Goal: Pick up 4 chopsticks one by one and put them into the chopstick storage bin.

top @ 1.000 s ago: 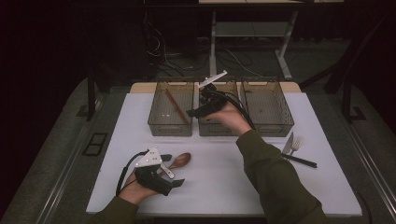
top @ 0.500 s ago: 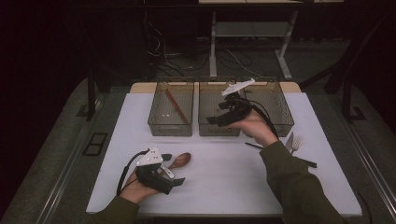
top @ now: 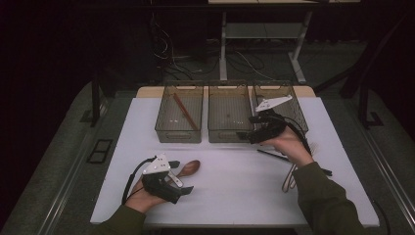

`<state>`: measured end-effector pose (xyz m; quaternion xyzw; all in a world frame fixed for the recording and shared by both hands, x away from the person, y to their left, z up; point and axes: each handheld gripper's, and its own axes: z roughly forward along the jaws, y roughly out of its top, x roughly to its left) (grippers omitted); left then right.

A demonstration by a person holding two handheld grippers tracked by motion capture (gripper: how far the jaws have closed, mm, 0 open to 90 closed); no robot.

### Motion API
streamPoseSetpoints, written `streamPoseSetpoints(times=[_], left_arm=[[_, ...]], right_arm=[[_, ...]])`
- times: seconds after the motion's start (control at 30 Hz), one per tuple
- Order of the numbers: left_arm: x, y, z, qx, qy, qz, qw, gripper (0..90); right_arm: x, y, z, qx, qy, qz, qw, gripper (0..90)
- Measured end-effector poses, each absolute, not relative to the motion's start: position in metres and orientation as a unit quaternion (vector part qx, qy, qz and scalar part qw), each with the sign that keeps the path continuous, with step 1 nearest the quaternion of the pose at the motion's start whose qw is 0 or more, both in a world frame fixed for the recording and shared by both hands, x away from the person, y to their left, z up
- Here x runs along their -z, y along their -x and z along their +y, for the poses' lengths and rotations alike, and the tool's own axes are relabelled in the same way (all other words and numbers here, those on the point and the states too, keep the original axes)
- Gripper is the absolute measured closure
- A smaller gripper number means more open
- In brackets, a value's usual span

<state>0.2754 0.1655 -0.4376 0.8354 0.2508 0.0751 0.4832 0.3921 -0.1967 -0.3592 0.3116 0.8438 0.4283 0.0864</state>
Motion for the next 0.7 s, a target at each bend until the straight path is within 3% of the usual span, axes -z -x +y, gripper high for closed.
streamPoseSetpoints(times=[0.2, 0.7], left_arm=[[0.437, -0.275, 0.165, -0.075, -0.837, 0.251, 0.481, 0.0], [0.436, -0.273, 0.166, -0.075, -0.835, 0.249, 0.485, 0.0]], right_arm=[[0.367, -0.384, -0.22, -0.424, -0.324, 0.841, 0.093, 16.7], [0.376, -0.359, -0.272, -0.427, -0.345, 0.831, 0.09, 36.7]])
